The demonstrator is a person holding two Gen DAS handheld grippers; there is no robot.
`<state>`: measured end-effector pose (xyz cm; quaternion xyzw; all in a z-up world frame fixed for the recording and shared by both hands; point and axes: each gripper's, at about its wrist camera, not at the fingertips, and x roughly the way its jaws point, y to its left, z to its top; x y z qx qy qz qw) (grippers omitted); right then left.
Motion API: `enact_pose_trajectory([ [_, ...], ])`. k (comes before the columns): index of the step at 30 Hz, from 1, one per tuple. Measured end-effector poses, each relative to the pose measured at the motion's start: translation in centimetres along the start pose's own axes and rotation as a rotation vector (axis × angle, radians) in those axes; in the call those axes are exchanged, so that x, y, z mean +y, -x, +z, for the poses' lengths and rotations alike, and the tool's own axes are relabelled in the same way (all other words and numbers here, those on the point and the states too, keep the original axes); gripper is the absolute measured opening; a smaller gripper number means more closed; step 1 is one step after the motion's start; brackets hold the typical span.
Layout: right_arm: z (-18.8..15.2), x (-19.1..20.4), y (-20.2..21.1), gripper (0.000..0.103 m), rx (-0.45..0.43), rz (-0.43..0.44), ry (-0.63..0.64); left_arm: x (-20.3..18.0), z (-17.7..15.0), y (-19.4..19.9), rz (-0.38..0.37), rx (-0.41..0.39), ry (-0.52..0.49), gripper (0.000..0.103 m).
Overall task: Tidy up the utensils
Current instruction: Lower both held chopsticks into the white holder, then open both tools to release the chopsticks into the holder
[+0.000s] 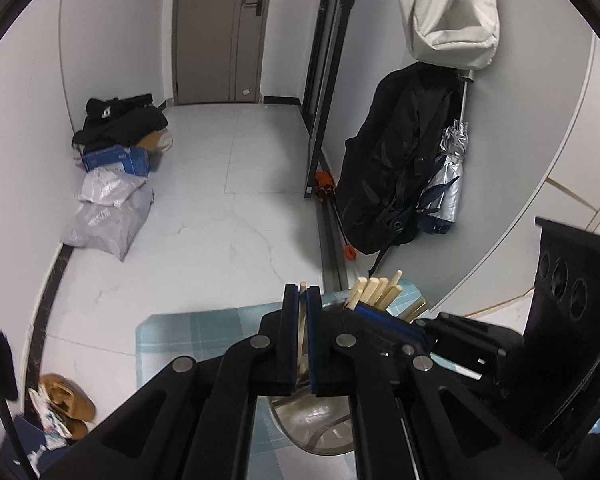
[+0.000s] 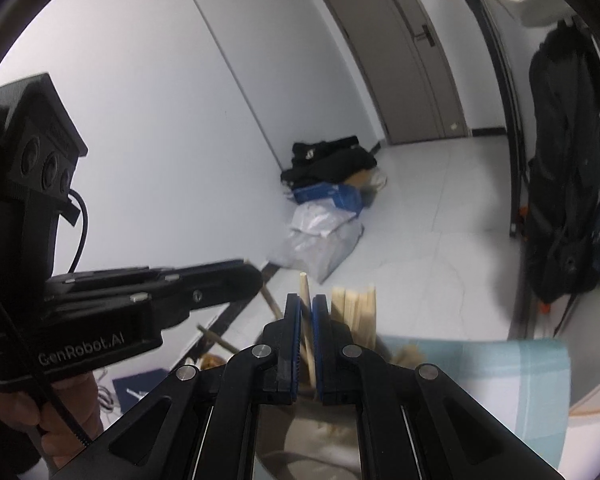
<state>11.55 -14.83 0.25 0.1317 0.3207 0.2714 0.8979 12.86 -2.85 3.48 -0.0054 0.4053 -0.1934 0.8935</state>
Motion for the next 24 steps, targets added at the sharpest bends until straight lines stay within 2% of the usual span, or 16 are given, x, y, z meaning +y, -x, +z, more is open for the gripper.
enact_pose_trajectory([
  [9,-1.0,-0.3,1.5,0.008,0.028,0.007,-0.023,0.2,-0.1,0.8,-0.008,0.003,0.055,0.002],
  [12,-1.1,-0.1,2.5,0.009,0.015,-0.005,-0.014,-0.3,-0.2,1.8,0.003,-0.02,0.048,0.011],
  [14,-1.2,0.0,3.4,0.01,0.003,-0.014,-0.012,-0.5,-0.3,2.3,0.009,-0.036,0.048,0.025],
  [17,-1.2,0.0,4.8,0.016,-0.015,-0.029,-0.023,-0.9,-0.6,3.5,0.023,-0.068,0.055,0.039],
  [22,-1.1,0.3,7.5,0.023,-0.063,-0.059,-0.023,-1.6,-0.9,5.6,0.045,-0.121,0.05,0.05],
  [24,-1.0,0.3,8.3,0.031,-0.079,-0.066,-0.023,-1.7,-1.0,6.4,0.055,-0.141,0.055,0.053],
])
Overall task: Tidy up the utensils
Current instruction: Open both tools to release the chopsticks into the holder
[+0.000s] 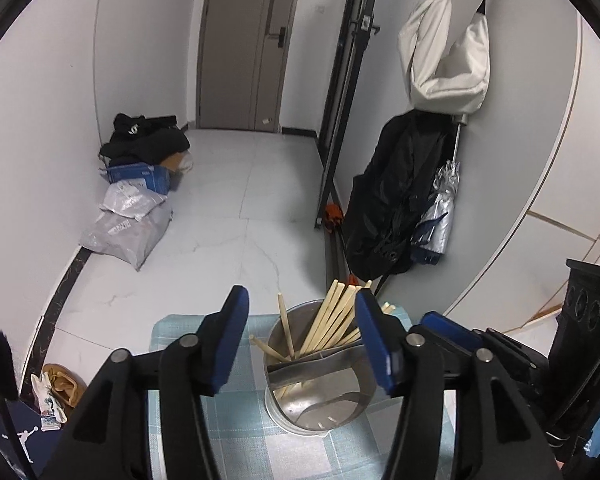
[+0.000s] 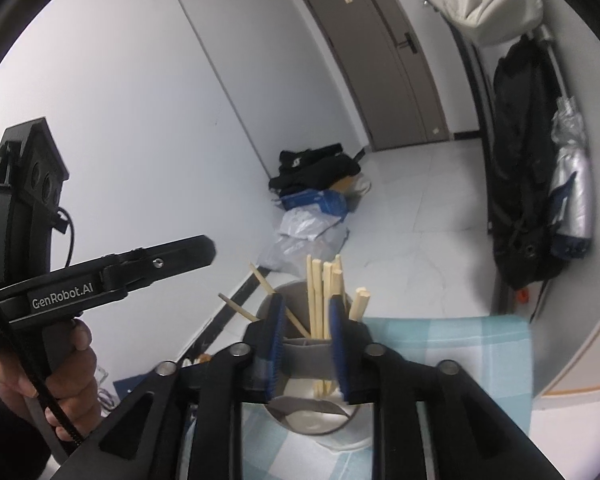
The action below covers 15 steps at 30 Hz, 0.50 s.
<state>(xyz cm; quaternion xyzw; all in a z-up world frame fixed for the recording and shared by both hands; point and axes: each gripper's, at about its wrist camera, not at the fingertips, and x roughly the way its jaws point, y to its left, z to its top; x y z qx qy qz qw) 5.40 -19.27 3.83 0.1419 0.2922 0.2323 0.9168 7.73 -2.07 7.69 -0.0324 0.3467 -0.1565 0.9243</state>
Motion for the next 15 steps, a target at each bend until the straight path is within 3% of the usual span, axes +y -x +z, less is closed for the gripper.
enact_pose_trajectory([
  [6,0.3,0.6,2.7,0.046,-0.05,-0.032,0.016,-0.5,-0.5,2.8,0.043,-0.082,0.012,0.067],
  [11,0.2,1.5,4.7,0.051,-0.086,-0.047,0.028,-0.7,-1.2,4.8,0.065,-0.136,0.026,0.077],
  [15,-0.1,2.2,6.3,0.062,-0.121,-0.063,0.053,-0.9,-2.0,6.4,0.091,-0.199,0.023,0.084],
])
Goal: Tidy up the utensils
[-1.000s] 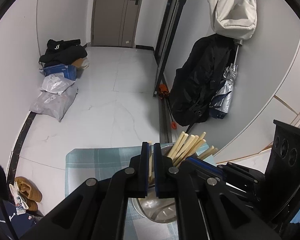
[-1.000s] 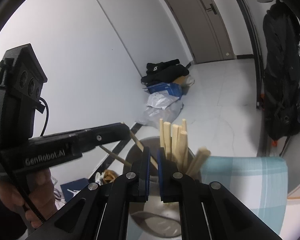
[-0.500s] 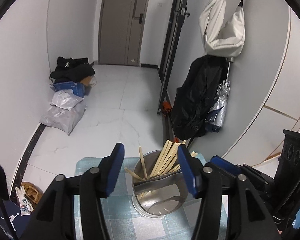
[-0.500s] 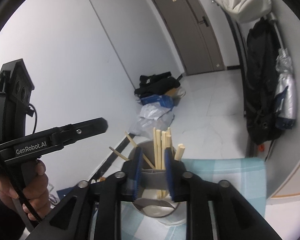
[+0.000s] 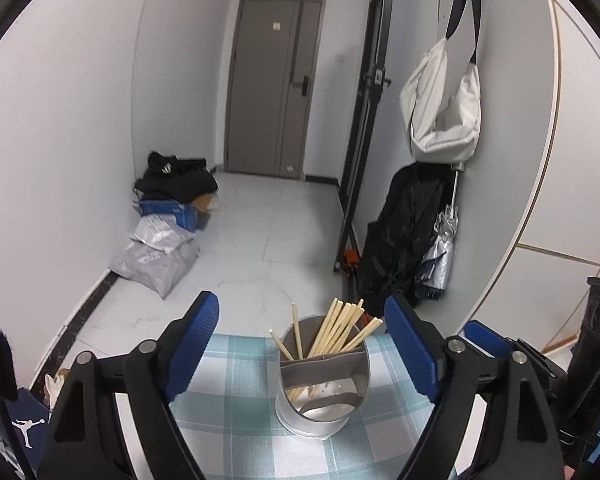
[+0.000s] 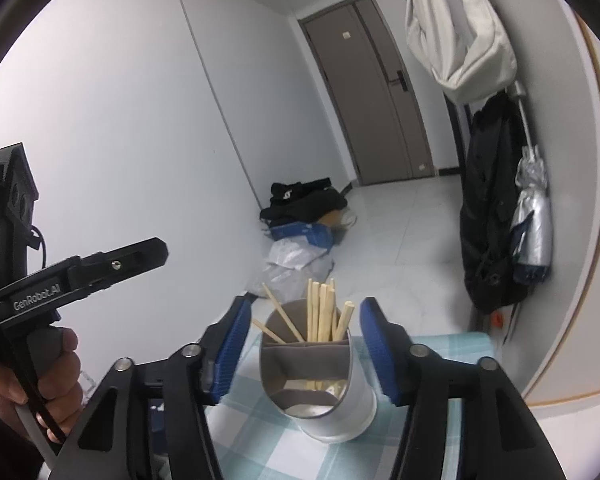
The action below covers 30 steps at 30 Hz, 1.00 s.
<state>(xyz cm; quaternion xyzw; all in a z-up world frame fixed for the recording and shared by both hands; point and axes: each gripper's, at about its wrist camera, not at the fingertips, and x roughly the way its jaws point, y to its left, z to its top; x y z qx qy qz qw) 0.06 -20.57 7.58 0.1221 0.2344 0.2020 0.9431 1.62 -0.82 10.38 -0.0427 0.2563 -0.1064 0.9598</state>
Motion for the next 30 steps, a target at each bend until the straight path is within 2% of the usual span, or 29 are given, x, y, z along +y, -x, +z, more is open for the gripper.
enact_pose_trajectory([
  [3,-0.3,0.4,1.0,0.068,-0.017,-0.013,0.021,0.1,-0.7,0.9,0.024,-0.039,-0.001,0.087],
  [5,-0.7,0.6,1.7,0.071,-0.03,-0.011,0.028,0.2,-1.2,1.5,0.03,-0.056,0.008,0.093],
  [8,-1.4,1.2,2.7,0.08,-0.055,-0.026,0.052,0.5,-2.2,2.0,0.048,-0.087,0.01,0.094],
  [13,-3.0,1.8,4.0,0.082,-0.089,-0.057,0.097,0.9,-3.9,2.9,0.054,-0.111,0.019,0.094],
  [15,-3.8,1.8,4.4,0.086,-0.099,-0.068,0.094,1.2,-4.6,3.0,0.043,-0.108,0.025,0.094],
  [18,-4.7,1.4,5.0,0.09,-0.115,-0.079,0.07,1.3,-5.6,3.1,0.068,-0.131,0.008,0.094],
  [23,-5.7,1.7,5.1,0.093,-0.122,-0.096,0.085,1.3,-7.4,2.7,0.111,-0.12,-0.001,0.094],
  [30,-7.0,1.7,4.6,0.096,-0.107,-0.121,0.109,1.9,-8.7,2.0,0.121,-0.095,0.034,0.094],
])
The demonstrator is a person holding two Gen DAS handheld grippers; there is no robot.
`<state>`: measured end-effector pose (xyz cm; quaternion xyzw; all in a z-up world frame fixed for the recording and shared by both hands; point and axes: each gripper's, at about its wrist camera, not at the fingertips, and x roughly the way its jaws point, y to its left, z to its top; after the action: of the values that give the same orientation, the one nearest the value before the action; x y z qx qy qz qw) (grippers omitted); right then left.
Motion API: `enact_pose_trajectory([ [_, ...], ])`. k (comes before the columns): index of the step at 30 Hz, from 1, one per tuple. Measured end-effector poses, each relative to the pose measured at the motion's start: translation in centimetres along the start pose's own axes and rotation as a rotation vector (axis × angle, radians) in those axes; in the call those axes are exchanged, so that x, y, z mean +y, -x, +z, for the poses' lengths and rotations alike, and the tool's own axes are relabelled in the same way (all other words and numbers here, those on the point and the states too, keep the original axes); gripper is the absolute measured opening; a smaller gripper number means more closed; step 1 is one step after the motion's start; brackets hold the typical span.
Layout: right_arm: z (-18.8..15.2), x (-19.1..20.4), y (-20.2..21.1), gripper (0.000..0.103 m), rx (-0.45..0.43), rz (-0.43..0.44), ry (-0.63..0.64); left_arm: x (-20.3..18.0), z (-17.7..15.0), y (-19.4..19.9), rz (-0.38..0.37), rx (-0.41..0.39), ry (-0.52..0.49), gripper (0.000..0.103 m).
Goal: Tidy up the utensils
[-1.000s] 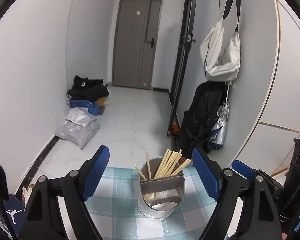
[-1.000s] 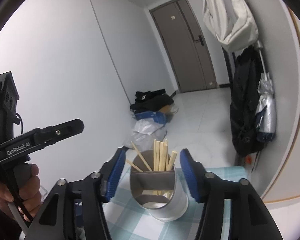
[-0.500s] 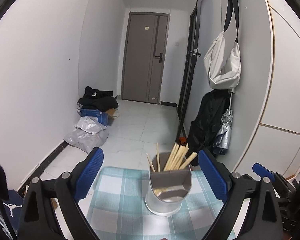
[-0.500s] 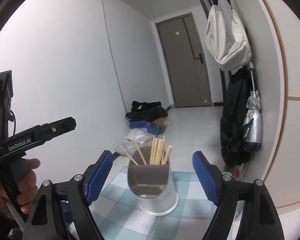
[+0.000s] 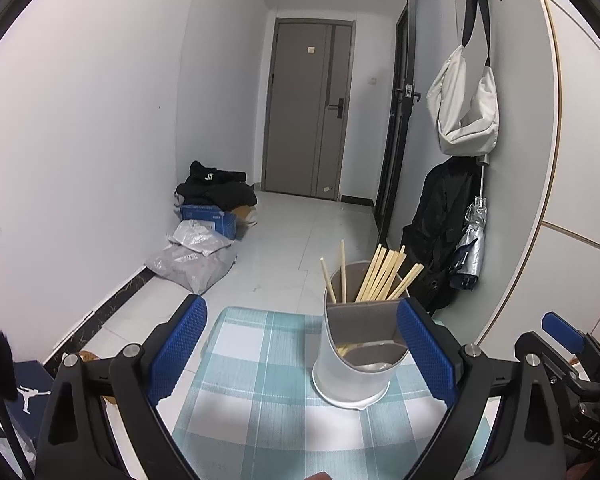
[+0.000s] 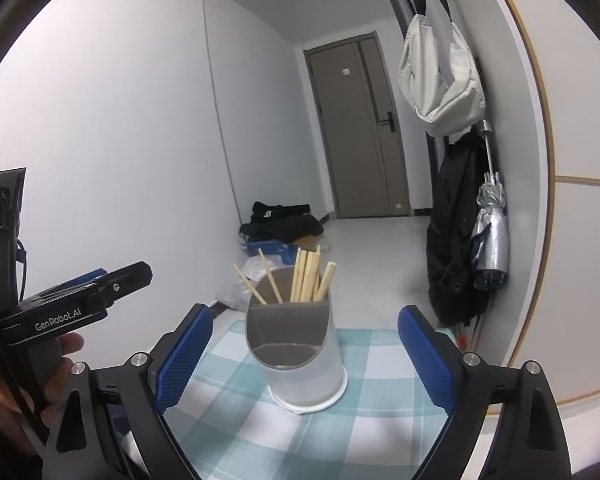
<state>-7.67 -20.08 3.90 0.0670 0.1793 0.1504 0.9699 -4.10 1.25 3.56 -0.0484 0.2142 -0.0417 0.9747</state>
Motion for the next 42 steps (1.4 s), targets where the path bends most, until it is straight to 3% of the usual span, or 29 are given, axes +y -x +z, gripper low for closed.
enact_pose_trajectory([
  [25,-1.2,-0.1,-0.7,0.096,0.035,-0.009,-0.039,-0.1,-0.5,-0.8,0.026,0.042,-0.002,0.094],
  [42,-1.2,-0.5,-0.4,0.097,0.031,-0.021,-0.041,-0.2,-0.5,-0.8,-0.003,0.068,0.004,0.094],
])
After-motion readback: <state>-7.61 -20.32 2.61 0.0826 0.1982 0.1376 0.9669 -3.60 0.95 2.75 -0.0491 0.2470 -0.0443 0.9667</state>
